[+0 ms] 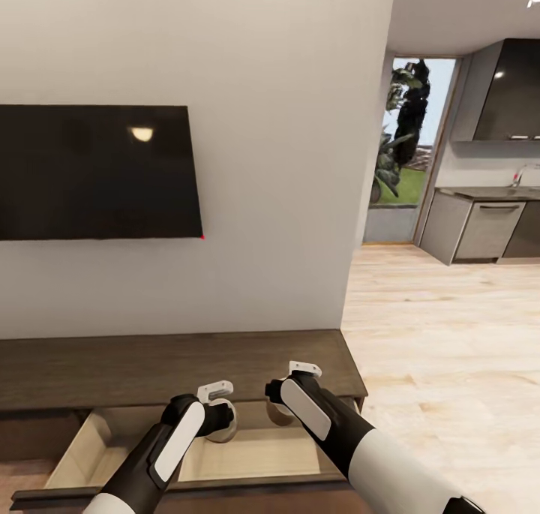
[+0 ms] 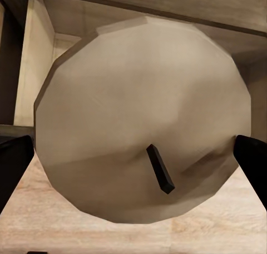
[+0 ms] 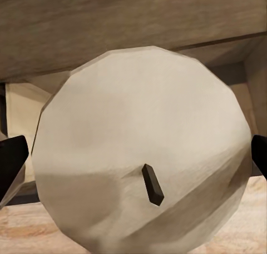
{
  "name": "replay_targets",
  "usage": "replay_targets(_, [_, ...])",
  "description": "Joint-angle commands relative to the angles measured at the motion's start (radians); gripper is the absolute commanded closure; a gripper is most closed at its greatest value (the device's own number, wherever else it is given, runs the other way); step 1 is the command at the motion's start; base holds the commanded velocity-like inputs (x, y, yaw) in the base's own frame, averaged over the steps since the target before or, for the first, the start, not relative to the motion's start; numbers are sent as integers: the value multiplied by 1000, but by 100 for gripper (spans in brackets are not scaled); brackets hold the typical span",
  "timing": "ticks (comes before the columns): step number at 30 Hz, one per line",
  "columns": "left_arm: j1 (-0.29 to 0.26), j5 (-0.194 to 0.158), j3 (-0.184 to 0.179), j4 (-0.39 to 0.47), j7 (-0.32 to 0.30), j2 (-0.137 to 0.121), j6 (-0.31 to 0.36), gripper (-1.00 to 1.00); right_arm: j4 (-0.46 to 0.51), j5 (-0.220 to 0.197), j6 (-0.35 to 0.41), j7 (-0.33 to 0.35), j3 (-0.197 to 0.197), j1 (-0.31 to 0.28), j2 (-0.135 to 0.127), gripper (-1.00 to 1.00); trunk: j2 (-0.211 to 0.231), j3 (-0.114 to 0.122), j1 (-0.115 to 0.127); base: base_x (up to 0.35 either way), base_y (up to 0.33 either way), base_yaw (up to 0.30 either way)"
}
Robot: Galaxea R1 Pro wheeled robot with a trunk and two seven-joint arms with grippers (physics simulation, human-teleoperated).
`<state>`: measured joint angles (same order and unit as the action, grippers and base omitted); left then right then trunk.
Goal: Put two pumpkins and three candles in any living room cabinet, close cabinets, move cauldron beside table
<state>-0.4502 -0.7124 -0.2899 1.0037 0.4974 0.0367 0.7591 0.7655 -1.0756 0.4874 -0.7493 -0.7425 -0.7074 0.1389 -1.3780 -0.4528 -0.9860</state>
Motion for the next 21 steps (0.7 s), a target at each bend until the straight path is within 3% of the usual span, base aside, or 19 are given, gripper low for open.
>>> replay_targets(1, [-1,-10,-2,1,10,0,1,100,1,-5,2,-7,-3,-1,-1,100,-8,-4,-4,0,0,0])
replay_targets(21, [-1,-10,-2,1,10,2,0,100,1,-4,2,-6,-5,-1,1,100,-148,-67,-81,0,0,0])
